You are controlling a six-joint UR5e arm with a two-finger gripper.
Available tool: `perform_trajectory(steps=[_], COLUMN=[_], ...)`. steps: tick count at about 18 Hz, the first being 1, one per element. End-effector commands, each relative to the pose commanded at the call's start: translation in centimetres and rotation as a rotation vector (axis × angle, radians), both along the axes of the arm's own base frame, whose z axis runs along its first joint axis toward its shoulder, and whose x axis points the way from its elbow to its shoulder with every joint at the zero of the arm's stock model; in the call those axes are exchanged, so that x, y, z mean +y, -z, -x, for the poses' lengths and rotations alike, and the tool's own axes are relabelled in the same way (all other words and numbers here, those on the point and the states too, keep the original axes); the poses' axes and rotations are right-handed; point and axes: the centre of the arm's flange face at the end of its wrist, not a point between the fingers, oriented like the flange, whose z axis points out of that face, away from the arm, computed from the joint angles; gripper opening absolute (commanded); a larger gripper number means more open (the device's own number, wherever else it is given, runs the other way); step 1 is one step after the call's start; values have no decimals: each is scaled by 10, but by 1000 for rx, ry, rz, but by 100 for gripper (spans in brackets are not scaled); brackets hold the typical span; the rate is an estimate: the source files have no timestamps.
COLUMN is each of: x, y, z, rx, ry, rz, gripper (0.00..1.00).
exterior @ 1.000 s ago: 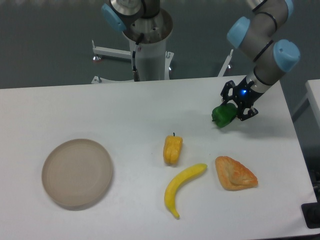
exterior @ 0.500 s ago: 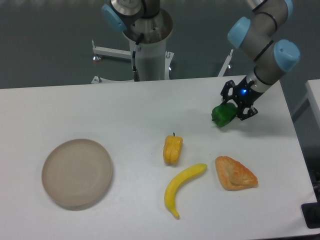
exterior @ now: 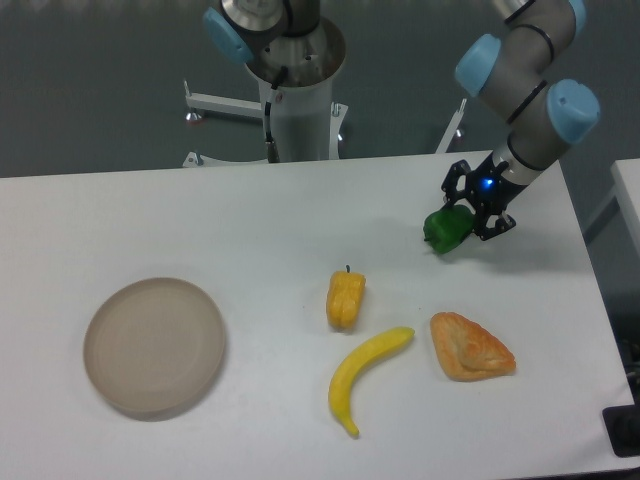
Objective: Place the green pepper on the table
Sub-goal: 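Hold the green pepper on the table surface, then open the gripper and raise it away from the green pepper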
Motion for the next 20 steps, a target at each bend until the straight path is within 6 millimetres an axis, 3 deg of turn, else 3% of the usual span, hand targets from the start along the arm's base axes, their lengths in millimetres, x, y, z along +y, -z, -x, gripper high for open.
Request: perform_trajectory(steps=[6,9,13,20], x=[0,1,-1,3], y=[0,-2,-5,-25], z=[1,2,5,16], rx=[2,5,10,49], ry=[0,0,-6,-6], rz=[1,-1,-3,-17], gripper=[45,73,96,100])
